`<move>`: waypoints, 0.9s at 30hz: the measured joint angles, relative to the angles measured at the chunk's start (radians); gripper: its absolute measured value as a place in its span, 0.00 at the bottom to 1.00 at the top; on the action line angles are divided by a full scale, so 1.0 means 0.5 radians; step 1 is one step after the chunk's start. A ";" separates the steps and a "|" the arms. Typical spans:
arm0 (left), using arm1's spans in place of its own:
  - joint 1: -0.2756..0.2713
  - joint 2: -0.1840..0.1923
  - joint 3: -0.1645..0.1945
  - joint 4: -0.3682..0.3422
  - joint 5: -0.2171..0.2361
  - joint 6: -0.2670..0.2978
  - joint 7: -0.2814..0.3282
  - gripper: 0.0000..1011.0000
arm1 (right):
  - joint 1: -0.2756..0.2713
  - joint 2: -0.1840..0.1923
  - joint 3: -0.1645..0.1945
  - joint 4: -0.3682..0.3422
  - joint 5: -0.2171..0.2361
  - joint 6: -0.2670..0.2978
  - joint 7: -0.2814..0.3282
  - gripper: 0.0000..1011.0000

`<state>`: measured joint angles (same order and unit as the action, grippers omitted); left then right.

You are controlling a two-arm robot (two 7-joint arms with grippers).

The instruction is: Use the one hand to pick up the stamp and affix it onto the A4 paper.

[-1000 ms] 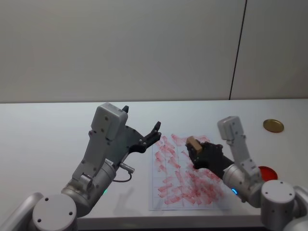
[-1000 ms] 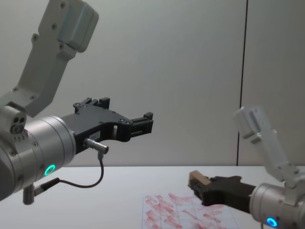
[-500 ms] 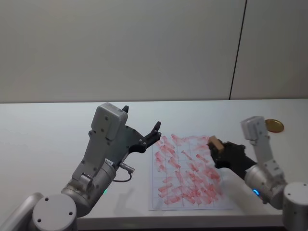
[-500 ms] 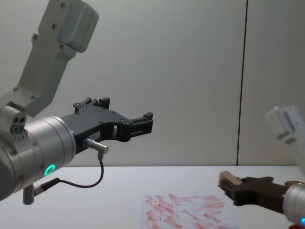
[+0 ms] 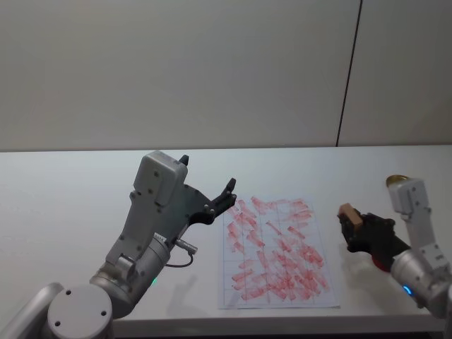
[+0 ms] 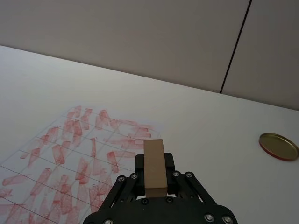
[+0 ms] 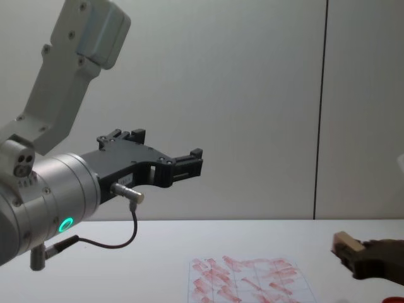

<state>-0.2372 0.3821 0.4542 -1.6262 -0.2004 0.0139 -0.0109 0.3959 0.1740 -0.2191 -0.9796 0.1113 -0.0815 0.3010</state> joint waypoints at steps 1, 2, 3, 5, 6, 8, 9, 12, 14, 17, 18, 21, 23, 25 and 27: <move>0.000 0.000 0.000 0.000 0.000 0.000 0.000 0.98 | -0.008 0.006 0.006 -0.004 -0.001 -0.001 -0.003 0.22; 0.000 0.000 0.000 0.000 0.000 0.000 0.000 0.98 | -0.013 0.011 0.010 -0.009 -0.002 -0.002 -0.005 0.22; 0.000 0.000 0.000 0.000 0.000 0.000 0.000 0.98 | -0.024 0.020 0.019 -0.015 -0.003 -0.003 -0.010 0.22; 0.000 0.000 0.000 0.000 0.000 0.000 0.000 0.98 | -0.039 0.032 0.033 -0.021 -0.004 -0.005 -0.020 0.22; 0.000 0.000 0.000 0.000 0.000 0.000 0.000 0.98 | -0.043 0.036 0.036 -0.023 -0.005 -0.006 -0.022 0.22; 0.000 0.000 0.000 0.000 0.000 0.000 0.000 0.98 | -0.051 0.043 0.044 -0.024 -0.005 -0.007 -0.029 0.22; 0.000 0.000 0.000 0.000 0.000 0.000 0.000 0.98 | -0.058 0.050 0.051 -0.024 -0.005 -0.008 -0.035 0.22; 0.000 0.000 0.000 0.000 0.000 0.000 0.000 0.98 | -0.069 0.062 0.066 -0.018 -0.006 -0.011 -0.047 0.22; 0.000 0.000 0.000 0.000 0.000 0.000 0.000 0.98 | -0.072 0.067 0.072 -0.007 -0.007 -0.012 -0.051 0.22; 0.000 0.000 0.000 0.000 0.000 0.000 0.000 0.98 | -0.073 0.075 0.085 0.032 -0.010 -0.021 -0.064 0.22; 0.000 0.000 0.000 0.000 0.000 0.000 0.000 0.98 | -0.072 0.076 0.086 0.043 -0.011 -0.024 -0.066 0.22; 0.000 0.000 0.000 0.000 0.000 0.000 0.000 0.98 | -0.062 0.079 0.093 0.096 -0.014 -0.038 -0.072 0.22; 0.000 0.000 0.000 0.000 0.000 0.000 0.000 0.98 | -0.054 0.079 0.095 0.123 -0.017 -0.048 -0.075 0.22; 0.000 0.000 0.000 0.000 0.000 0.000 0.000 0.98 | -0.045 0.079 0.096 0.152 -0.019 -0.057 -0.076 0.22; 0.000 0.000 0.000 0.000 0.000 0.000 0.000 0.98 | -0.024 0.077 0.097 0.214 -0.022 -0.074 -0.078 0.22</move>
<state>-0.2371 0.3821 0.4542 -1.6262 -0.2004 0.0139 -0.0110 0.3837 0.2124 -0.1707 -0.8724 0.1001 -0.1184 0.2619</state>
